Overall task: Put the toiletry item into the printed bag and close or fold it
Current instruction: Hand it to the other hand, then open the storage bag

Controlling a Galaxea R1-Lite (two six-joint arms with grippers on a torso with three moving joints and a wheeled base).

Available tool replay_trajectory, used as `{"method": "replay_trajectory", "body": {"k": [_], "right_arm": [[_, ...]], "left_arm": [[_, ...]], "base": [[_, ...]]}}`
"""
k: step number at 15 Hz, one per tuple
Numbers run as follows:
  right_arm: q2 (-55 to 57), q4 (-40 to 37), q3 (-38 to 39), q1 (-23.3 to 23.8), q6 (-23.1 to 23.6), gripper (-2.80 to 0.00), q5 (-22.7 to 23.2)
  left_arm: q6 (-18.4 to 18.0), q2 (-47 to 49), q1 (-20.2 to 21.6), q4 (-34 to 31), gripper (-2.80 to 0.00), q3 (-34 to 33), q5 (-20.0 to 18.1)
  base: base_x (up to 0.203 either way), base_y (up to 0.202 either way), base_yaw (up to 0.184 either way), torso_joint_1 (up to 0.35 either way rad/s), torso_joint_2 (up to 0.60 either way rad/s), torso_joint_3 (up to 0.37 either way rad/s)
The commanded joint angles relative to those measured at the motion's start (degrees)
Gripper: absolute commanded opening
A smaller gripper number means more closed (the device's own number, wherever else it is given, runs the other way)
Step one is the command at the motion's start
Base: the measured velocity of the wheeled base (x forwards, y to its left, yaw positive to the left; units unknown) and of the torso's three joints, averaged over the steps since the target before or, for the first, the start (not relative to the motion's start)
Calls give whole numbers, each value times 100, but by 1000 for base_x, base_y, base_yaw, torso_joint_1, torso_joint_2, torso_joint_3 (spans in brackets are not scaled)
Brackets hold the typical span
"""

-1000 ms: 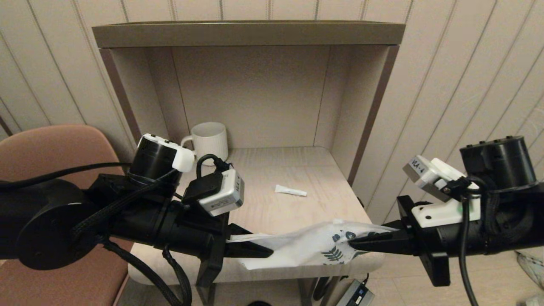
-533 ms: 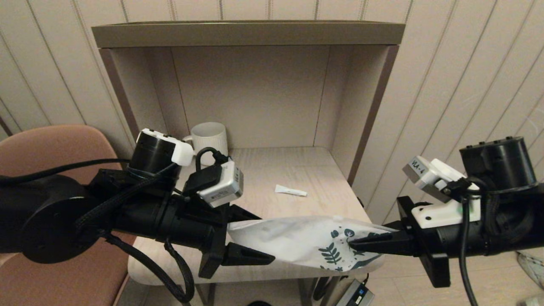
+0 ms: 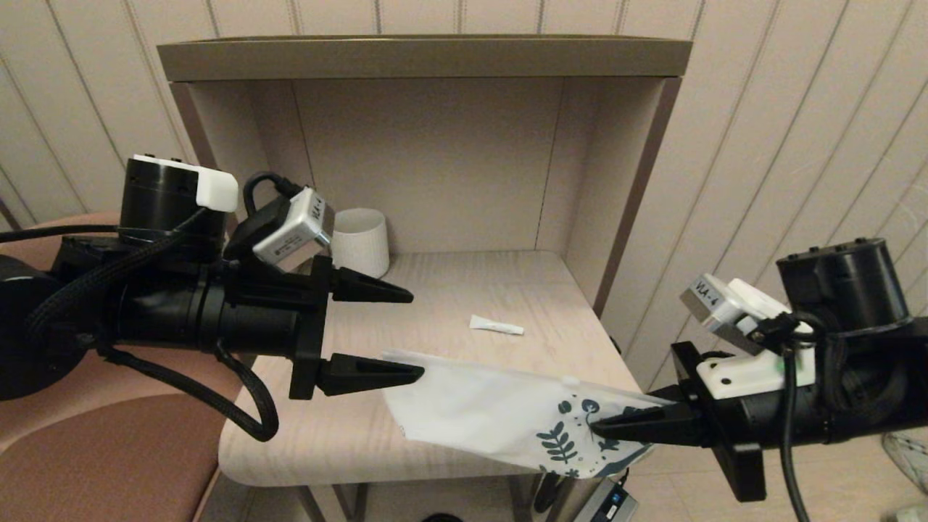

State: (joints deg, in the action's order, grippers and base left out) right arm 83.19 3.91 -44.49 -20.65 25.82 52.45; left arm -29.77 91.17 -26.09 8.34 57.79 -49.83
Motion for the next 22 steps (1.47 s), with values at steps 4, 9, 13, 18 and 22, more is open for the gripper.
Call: {"method": "replay_trajectory", "body": {"k": [4,9,13,18,22], "right_arm": [[151,4,-49,-665,6,-280,-335],[473,-385,-889,-1036,2,-280,-830],[527,-1114,-1727,-1004,26,-280,-908],[734,-1639,-2266,-1062,61,-280,-920],[806,-1615,-2240,-1064,64,-280,-920]], "left_arm": [[112,286,-348,-9,0,260,-156],[79,783,-513,-809,0,1166,-153],[-2,1064,-519,-1396,0,1783,-165],[-124,1095,-539,-2370,0,2547,-159],[-135,1096,-669,-2596,0,2729,-159]], "base": [[0,0,0,0,0,0],[0,0,0,0,0,0],[0,0,0,0,0,0],[0,0,0,0,0,0],[0,0,0,0,0,0]]}}
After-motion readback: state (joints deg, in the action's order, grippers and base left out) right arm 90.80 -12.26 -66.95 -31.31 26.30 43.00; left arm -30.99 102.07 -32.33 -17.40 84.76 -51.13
